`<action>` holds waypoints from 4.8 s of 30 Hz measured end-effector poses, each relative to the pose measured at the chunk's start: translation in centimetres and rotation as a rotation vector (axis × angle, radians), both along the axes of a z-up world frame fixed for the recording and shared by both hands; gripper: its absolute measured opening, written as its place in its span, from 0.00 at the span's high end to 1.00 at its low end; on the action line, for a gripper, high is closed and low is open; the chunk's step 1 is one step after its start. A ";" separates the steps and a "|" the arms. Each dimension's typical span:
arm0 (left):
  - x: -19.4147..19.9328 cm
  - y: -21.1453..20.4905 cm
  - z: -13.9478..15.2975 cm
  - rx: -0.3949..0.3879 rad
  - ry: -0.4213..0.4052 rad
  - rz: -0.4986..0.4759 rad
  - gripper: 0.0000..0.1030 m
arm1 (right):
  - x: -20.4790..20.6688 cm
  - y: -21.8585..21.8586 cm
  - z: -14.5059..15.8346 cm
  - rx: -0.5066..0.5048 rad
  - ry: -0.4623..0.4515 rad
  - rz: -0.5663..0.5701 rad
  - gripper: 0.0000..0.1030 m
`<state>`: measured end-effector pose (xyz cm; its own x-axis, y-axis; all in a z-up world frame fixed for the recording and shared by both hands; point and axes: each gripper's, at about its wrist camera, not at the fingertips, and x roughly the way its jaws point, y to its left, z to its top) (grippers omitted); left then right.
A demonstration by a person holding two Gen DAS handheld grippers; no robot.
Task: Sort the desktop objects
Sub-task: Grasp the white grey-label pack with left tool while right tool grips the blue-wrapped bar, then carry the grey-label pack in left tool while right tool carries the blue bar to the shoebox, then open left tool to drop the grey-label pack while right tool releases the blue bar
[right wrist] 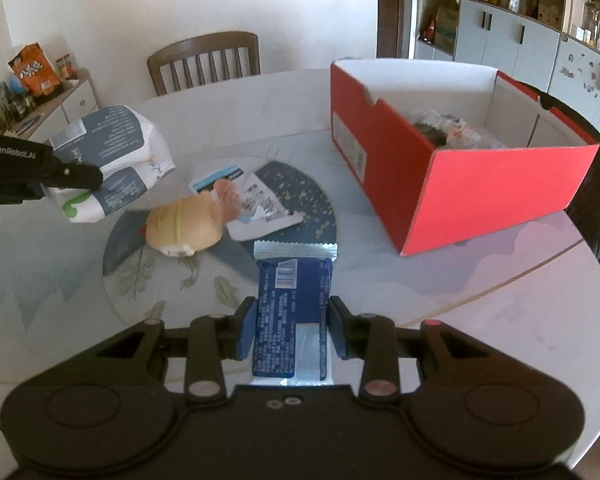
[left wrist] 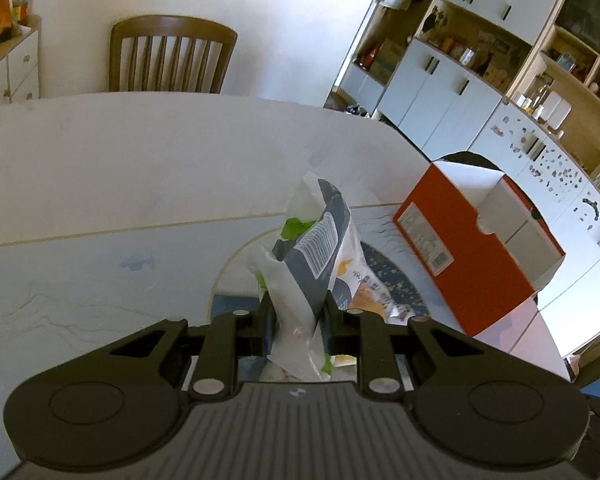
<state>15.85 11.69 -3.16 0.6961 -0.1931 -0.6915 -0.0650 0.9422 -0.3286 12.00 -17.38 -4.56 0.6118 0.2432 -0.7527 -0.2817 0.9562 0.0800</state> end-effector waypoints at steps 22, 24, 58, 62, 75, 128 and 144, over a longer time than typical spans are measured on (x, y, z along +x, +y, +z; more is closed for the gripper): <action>1.5 -9.2 4.9 -0.031 -0.067 -0.111 0.80 | 2.4 -7.5 5.6 0.061 -0.061 -0.015 0.65; 1.9 -10.1 5.3 -0.035 -0.071 -0.126 0.80 | 3.0 -8.4 6.0 0.067 -0.068 -0.021 0.65; 9.1 -23.1 5.8 -0.022 -0.047 -0.290 0.80 | 13.5 -18.9 8.2 0.081 -0.125 -0.034 0.65; 10.4 -24.2 5.8 0.004 -0.038 -0.300 0.80 | 15.0 -19.5 8.1 0.080 -0.121 -0.030 0.65; 14.4 -27.5 3.8 0.081 0.061 -0.313 0.80 | 20.0 -20.8 6.8 0.079 -0.071 0.014 0.65; 18.8 -30.4 -0.8 0.125 0.216 -0.328 0.72 | 24.6 -20.0 1.7 0.011 0.111 0.135 0.43; 15.2 -29.2 2.7 0.105 0.108 -0.376 0.72 | 21.5 -20.8 5.0 0.078 0.055 0.120 0.37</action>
<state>31.10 -17.46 -0.43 0.5132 -0.3446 -0.7861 0.2615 0.9351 -0.2393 33.49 -38.20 0.39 0.5329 0.3709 -0.7605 -0.3869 0.9062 0.1709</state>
